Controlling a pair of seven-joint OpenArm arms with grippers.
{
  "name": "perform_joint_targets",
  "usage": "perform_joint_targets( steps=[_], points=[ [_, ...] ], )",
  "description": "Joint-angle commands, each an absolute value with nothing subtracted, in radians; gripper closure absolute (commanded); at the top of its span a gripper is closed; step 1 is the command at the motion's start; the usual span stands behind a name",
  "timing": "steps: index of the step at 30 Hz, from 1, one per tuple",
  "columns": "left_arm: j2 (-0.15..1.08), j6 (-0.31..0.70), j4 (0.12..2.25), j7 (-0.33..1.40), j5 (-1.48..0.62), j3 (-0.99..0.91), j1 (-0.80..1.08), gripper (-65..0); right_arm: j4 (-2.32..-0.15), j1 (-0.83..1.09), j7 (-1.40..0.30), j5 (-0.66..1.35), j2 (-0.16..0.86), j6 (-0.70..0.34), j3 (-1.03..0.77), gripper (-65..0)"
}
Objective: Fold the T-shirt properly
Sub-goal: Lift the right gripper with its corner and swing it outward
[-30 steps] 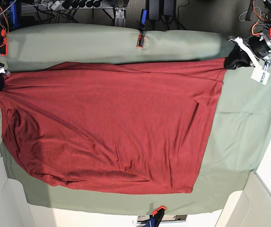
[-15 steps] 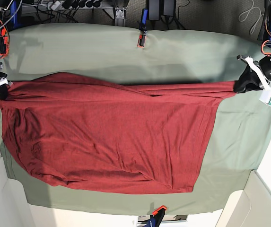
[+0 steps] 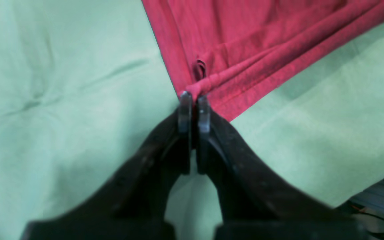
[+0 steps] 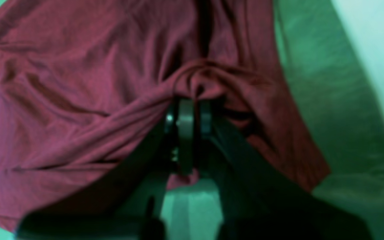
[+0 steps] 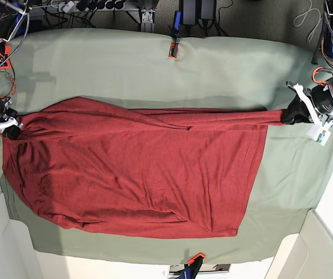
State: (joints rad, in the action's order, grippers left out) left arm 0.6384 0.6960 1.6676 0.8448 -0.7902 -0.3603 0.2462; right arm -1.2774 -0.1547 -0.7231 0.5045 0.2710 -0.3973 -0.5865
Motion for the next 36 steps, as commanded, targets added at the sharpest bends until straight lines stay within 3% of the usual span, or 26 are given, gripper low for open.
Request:
perform_joint_targets(
  steps=[1, 5, 6, 8, 10, 20, 26, 30, 36],
  points=[
    [0.664, 0.698, 1.678, 0.831, -0.796, -0.371, 0.238, 0.0, -1.290, -0.176, -0.708, 0.519, 0.291, -0.400, -0.590, 0.0],
    [0.665, 0.698, 1.678, 0.835, -0.796, -0.371, 0.239, 0.0, -1.287, -0.174, -0.744, 0.520, 0.292, -0.414, -0.590, 0.0],
    [0.665, 0.698, 1.678, 0.835, -0.796, -0.371, 0.239, 0.0, -1.287, -0.174, -0.762, 0.526, 0.292, -0.430, -0.590, -4.9],
    [0.665, 0.698, 1.678, 0.835, -0.797, -0.371, 0.239, 0.0, -1.288, -0.173, -0.798, 0.579, 0.292, -0.440, -0.591, -23.2],
    [0.665, 0.698, 1.678, 0.836, -0.805, -0.371, 0.239, 0.0, -1.298, -0.168, -0.810, 0.647, 0.291, -0.501, -0.591, -30.0],
    [0.665, 0.698, 1.678, 0.867, -0.857, -0.371, 0.257, 0.0, -1.544, -0.039, -0.852, 0.804, 0.306, -0.595, -0.586, -29.9],
    [0.665, 0.698, 1.678, 0.872, -0.856, -0.371, 0.300, 0.0, -1.732, 0.101, -0.863, 0.813, 0.385, -0.600, -0.492, -29.9],
    [0.665, 0.698, 1.678, 0.872, -0.857, -0.371, 0.331, 0.0, -1.820, 0.142, -0.857, 0.750, 0.462, -0.611, -0.360, -29.9],
    [0.665, 0.698, 1.678, 0.873, -0.863, -0.371, 0.350, 0.0, -1.846, 0.092, -0.723, 0.422, 0.595, -0.606, -0.009, -29.9]
  ],
)
